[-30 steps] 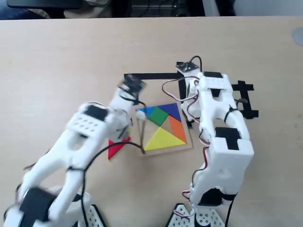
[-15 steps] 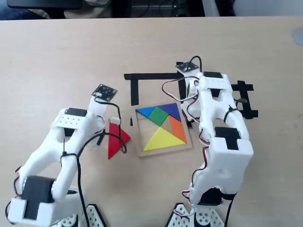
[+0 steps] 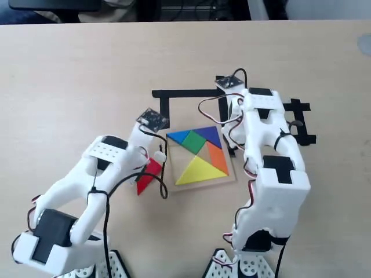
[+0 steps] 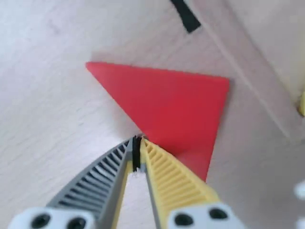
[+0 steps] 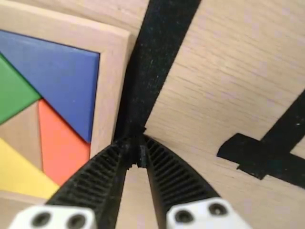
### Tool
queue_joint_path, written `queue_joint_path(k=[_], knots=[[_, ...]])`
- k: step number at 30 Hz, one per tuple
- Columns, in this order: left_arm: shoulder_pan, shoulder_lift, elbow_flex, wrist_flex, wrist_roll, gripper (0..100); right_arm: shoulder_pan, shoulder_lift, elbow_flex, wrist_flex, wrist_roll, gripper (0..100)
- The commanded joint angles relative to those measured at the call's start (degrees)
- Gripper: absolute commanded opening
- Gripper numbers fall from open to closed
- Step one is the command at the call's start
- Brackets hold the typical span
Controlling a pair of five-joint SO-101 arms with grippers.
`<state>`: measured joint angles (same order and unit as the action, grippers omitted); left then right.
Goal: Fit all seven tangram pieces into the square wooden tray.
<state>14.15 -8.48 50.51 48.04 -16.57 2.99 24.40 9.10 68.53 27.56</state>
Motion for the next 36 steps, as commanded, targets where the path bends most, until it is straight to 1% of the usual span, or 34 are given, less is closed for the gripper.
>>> queue_joint_path(k=[1, 2, 5, 7, 9, 13, 16, 17, 20, 24, 27, 30, 32, 33, 35, 36], knots=[[4.4, -0.3, -2.2, -1.0, 0.9, 3, -0.4, 0.0, -0.3, 0.6, 0.6, 1.1], [5.7, -0.4, -2.2, -1.0, 1.1, 3, -0.4, 0.0, -0.3, 0.6, 0.6, 1.1], [8.5, -0.4, -2.6, -1.5, 6.0, 3, -0.4, 0.0, -0.3, 0.6, 0.6, 1.1], [8.8, -0.4, -3.4, -1.1, 7.4, 3, -0.4, 0.0, -0.3, 0.6, 0.6, 1.1], [6.6, -1.0, -3.6, -1.1, 7.3, 3, -0.4, 0.0, -0.3, 0.7, 0.6, 1.1], [-0.3, -0.4, -4.0, -1.0, 7.1, 3, -0.4, 0.0, -0.3, 0.7, 0.6, 1.1], [-1.9, -0.3, -2.9, -1.2, 3.5, 3, -0.4, 0.0, -0.3, 0.7, 0.6, 1.1], [-1.6, -0.3, -2.8, -1.4, 2.8, 3, -0.5, 0.0, -0.3, 0.7, 0.6, 1.1], [0.0, -0.3, -2.7, -2.9, 4.0, 3, -1.0, 0.2, -0.5, 0.8, 0.6, 1.1], [4.7, -0.3, -2.8, -4.7, 6.2, 3, -2.9, 0.2, -0.4, 0.9, 0.5, 1.1], [8.7, -0.3, -2.8, -4.4, 6.5, 3, -2.8, 0.2, -0.3, 0.9, 0.4, 1.1], [11.3, -0.3, -2.7, -4.1, 6.7, 3, -2.7, 0.2, -0.3, 1.0, 0.4, 1.1], [12.8, -0.4, -2.7, -4.0, 9.7, 3, -2.6, 0.2, -0.3, 1.0, 0.4, 1.1], [13.3, -0.6, -2.9, -3.3, 10.8, 3, -2.6, 0.2, -0.3, 1.0, 0.4, 1.1], [13.1, -1.0, -4.1, -1.8, 10.5, 3, -2.5, 0.2, -0.3, 1.0, 0.4, 1.1], [11.6, -1.0, -5.1, -0.8, 10.0, 3, -2.5, 0.2, -0.3, 1.0, 0.4, 1.1]])
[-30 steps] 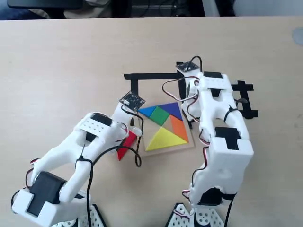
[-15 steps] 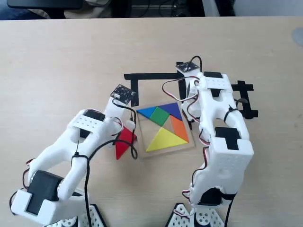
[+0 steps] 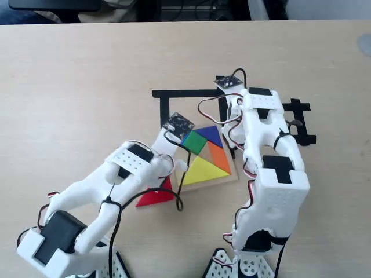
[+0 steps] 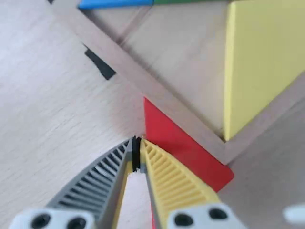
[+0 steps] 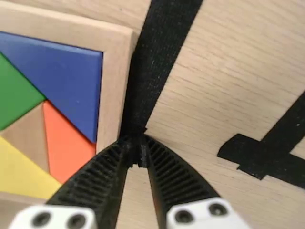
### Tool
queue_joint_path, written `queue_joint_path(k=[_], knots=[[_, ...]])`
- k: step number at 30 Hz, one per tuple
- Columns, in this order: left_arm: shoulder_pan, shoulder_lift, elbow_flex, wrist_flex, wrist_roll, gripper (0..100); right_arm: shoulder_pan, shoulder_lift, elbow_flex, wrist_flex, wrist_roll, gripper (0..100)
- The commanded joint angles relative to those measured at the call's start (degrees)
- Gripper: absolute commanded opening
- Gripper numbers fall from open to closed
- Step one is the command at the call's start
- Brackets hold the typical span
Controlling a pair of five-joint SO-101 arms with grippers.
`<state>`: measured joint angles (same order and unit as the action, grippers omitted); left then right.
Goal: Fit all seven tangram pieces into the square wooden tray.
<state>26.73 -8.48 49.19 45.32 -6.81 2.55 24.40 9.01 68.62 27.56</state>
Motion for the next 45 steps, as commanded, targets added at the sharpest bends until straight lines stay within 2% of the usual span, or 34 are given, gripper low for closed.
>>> queue_joint_path(k=[1, 5, 9, 13, 16, 19, 22, 24, 26, 34, 40, 45], knots=[[-3.4, -1.0, -5.3, 3.3, -0.4, 3, -2.1, 0.2, -0.2, 0.9, 0.5, 1.1], [-11.5, -1.1, -14.8, 16.6, -3.7, 3, -2.0, 0.2, -0.2, 0.9, 0.5, 1.1], [-11.2, -3.1, -23.3, 33.7, -10.6, 4, -1.5, 0.2, -0.2, 0.8, 0.6, 1.1], [-9.6, -9.6, -23.2, 40.5, -13.3, 17, -0.8, 0.2, -0.2, 0.7, 0.6, 1.1], [-6.8, -14.2, -17.8, 39.8, -13.6, 19, -0.8, 0.1, -0.2, 0.7, 0.6, 1.1], [0.0, -18.6, -8.8, 35.7, -13.1, 19, -0.8, 0.1, -0.2, 0.7, 0.6, 1.1], [5.4, -22.0, 1.6, 23.9, -7.1, 19, -0.8, 0.1, -0.2, 0.8, 0.6, 1.1], [5.8, -23.5, 8.7, 13.7, -4.7, 20, -0.8, 0.1, -0.2, 0.8, 0.5, 1.1], [4.3, -24.4, 13.4, 7.5, -5.0, 20, -0.7, 0.1, -0.2, 0.8, 0.4, 1.1], [0.7, -22.6, 14.3, 6.6, -2.9, 28, -0.7, 0.1, -0.2, 0.8, 0.6, 1.1], [4.5, -21.2, 14.5, 4.6, -3.3, 30, -0.7, 0.1, -0.2, 0.8, 0.6, 1.1], [4.5, -16.1, 10.9, 4.3, -2.9, 32, -0.7, 0.1, -0.2, 0.8, 0.6, 1.1]])
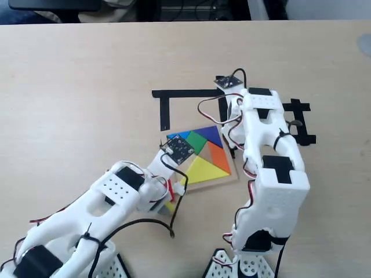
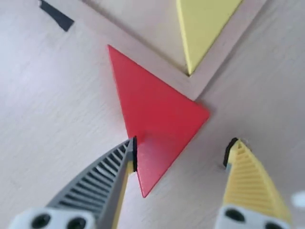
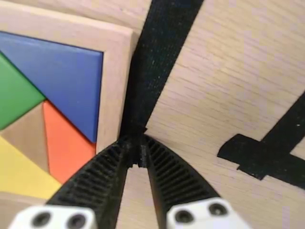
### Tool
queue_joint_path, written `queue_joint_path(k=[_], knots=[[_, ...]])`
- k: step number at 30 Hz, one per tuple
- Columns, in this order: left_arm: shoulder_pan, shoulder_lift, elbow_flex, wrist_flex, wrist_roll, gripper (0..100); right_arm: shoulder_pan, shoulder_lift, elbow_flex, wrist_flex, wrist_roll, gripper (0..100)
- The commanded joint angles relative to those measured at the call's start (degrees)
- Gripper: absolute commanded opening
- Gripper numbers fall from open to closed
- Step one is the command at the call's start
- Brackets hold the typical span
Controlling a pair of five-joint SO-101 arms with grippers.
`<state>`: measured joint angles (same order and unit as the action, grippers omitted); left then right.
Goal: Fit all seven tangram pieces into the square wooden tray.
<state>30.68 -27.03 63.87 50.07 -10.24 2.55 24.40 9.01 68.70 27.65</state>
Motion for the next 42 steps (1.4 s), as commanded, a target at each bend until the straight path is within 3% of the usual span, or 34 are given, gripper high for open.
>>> queue_joint_path(k=[1, 9, 21, 26, 31, 39, 42], knots=[[0.0, 4.5, -5.4, -0.4, 0.6, 32, -0.7, 0.1, -0.2, 0.7, 0.5, 1.1], [-4.4, 23.0, -21.5, 4.7, 5.3, 31, -0.7, 0.1, -0.2, 0.7, 0.5, 1.1], [-4.5, 24.4, -23.3, 4.7, 5.4, 31, -0.7, 0.1, -0.2, 0.7, 0.5, 1.1], [-4.4, 25.4, -22.9, 1.4, 5.4, 21, -0.7, 0.1, -0.2, 0.7, 0.5, 1.1], [-4.1, 28.8, -24.4, 1.9, 5.1, 20, -0.7, 0.1, -0.2, 0.7, 0.5, 1.1], [-2.3, 29.0, -24.7, 1.9, 3.3, 3, -0.7, 0.1, -0.2, 0.7, 0.5, 1.1], [-2.5, 28.9, -24.4, 1.9, 2.9, 3, -0.7, 0.1, -0.2, 0.7, 0.5, 1.1]])
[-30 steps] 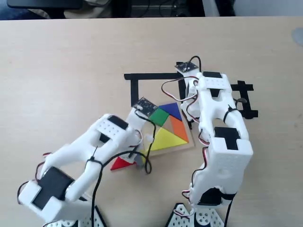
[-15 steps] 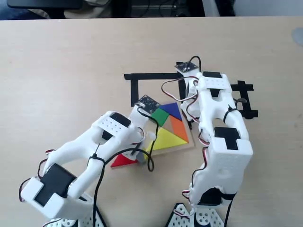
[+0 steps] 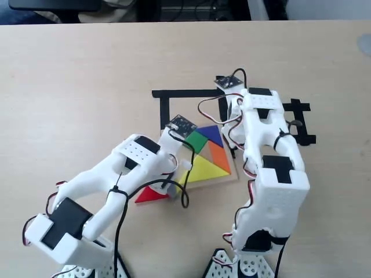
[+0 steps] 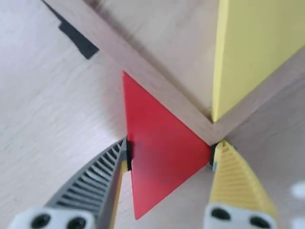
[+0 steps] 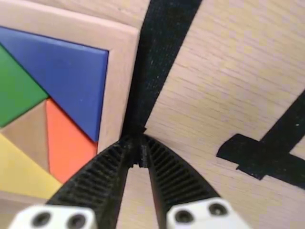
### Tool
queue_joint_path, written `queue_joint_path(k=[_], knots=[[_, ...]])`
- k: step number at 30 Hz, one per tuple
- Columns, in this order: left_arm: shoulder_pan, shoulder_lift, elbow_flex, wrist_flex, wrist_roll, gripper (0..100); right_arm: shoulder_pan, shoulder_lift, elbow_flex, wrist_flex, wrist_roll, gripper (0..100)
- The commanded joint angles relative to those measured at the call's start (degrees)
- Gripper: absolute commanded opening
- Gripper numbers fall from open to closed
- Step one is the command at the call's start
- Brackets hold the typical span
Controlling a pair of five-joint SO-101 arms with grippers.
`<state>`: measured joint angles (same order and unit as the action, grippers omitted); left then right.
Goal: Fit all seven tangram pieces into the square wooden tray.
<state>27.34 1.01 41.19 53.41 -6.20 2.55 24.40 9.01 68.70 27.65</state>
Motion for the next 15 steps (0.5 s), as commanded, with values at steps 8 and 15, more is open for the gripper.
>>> queue_joint_path(k=[8, 15], knots=[[1.2, 0.3, -1.6, -1.4, -1.1, 3, -0.7, 0.2, -0.2, 0.7, 0.5, 1.1], [1.2, -13.5, 2.2, 0.3, -1.5, 3, -0.7, 0.2, -0.2, 0.7, 0.5, 1.1]])
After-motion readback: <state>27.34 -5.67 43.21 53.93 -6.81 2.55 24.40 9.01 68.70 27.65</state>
